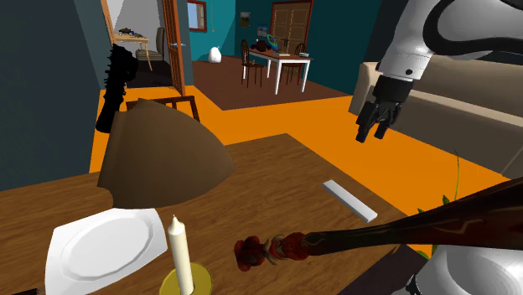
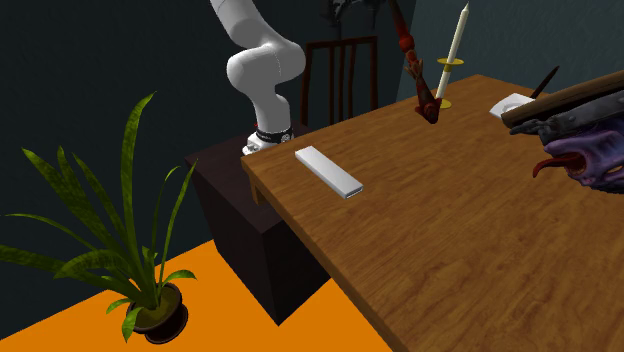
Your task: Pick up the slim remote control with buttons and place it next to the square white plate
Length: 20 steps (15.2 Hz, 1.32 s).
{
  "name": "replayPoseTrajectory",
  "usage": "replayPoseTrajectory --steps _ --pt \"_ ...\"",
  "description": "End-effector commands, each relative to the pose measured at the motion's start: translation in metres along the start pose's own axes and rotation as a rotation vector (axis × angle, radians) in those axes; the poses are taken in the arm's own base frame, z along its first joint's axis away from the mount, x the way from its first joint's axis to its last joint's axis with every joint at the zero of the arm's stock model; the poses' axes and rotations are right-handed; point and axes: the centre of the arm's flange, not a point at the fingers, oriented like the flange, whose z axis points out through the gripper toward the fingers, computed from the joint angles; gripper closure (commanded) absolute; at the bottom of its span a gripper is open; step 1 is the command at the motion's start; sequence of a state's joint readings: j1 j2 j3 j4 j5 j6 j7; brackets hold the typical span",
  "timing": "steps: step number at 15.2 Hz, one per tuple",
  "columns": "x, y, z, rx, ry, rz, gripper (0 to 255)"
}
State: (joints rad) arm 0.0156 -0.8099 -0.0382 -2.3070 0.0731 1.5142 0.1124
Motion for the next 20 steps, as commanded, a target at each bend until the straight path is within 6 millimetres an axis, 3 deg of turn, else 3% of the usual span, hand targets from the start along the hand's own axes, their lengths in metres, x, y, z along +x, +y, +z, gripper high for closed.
replayPoseTrajectory --steps 1,20 --pt "0.0 0.0 0.0 0.0 0.0 0.0 0" --pt "0.03 0.094 0.225 -0.088 0.012 0.029 0"
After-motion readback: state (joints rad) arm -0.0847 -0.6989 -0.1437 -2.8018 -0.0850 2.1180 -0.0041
